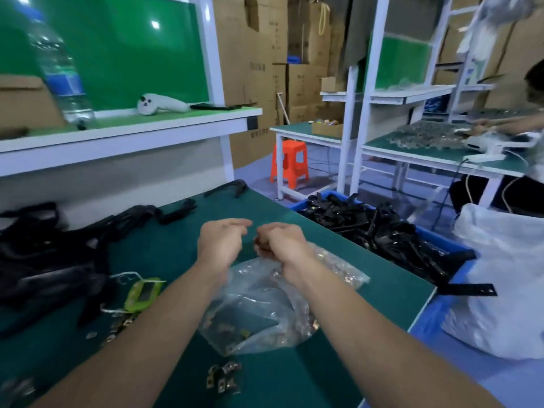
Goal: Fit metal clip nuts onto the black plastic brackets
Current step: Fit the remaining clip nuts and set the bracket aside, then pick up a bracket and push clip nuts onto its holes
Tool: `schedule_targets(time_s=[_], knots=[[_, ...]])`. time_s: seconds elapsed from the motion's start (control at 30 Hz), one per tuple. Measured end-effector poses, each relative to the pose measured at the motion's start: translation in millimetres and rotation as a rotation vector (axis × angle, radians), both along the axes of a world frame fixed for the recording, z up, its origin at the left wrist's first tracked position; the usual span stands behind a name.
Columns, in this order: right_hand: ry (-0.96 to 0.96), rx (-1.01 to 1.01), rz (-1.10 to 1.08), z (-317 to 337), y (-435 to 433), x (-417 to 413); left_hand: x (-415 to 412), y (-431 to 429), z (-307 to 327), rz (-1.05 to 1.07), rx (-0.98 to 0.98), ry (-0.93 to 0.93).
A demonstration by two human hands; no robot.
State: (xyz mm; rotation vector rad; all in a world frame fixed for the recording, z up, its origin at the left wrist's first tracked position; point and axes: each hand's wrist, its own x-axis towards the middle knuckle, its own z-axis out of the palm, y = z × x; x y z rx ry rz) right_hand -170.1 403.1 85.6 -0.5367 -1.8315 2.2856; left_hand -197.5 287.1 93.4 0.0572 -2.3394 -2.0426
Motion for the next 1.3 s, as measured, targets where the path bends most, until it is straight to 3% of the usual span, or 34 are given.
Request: schedule_targets(time_s=[0.2,0.3,0.47,0.63,0.8,0.9,0.97,1.03,1.1,1.17,1.2,1.3], knots=[[0.0,0.298,0.309,-11.2,-98.7,-37.0,5.9,-151.0,-18.2,0.288,-0.134,0.076],[-0.003,0.487,0.481,-23.1,-155.2,-53.7,23.6,-230.5,-37.7,0.423,-0.259,0.028],[0.027,0.923,0.757,-41.4,-245.4,-75.2,69.6,-330.5,-66.3,0.53,-0.475,-0.046],[0.015,1.397,0.654,-53.8,-311.8,-81.9,107.5,-358.5,-87.9,0.415,-0.689,-0.185],[0.019,1.557,0.638,-50.4,-338.4,-78.8,116.4,-353.8,-100.1,0.409,-0.784,-0.048],[0.146,1.629,0.573,-43.3,-328.9,-69.9,117.9,-347.6,-105.5,0.429,-0.857,0.018],[0.23,1.589,0.483,-38.1,-315.5,-60.9,119.3,-344.0,-108.5,0.416,-0.869,0.038],[0.247,1.366,0.432,-36.8,-302.3,-45.5,120.2,-341.0,-108.9,0.412,-0.85,0.041],[0.178,0.822,0.493,-41.4,-294.0,-25.1,120.5,-338.0,-107.3,0.449,-0.74,0.068],[0.061,0.21,0.619,-47.1,-291.1,1.0,123.0,-333.7,-102.7,0.42,-0.512,0.073],[0.018,0.012,0.658,-52.9,-289.4,11.2,124.9,-331.1,-99.8,0.369,-0.401,0.073],[-0.037,-0.205,0.68,-68.5,-285.6,31.7,129.6,-320.0,-91.7,0.275,-0.209,0.13]])
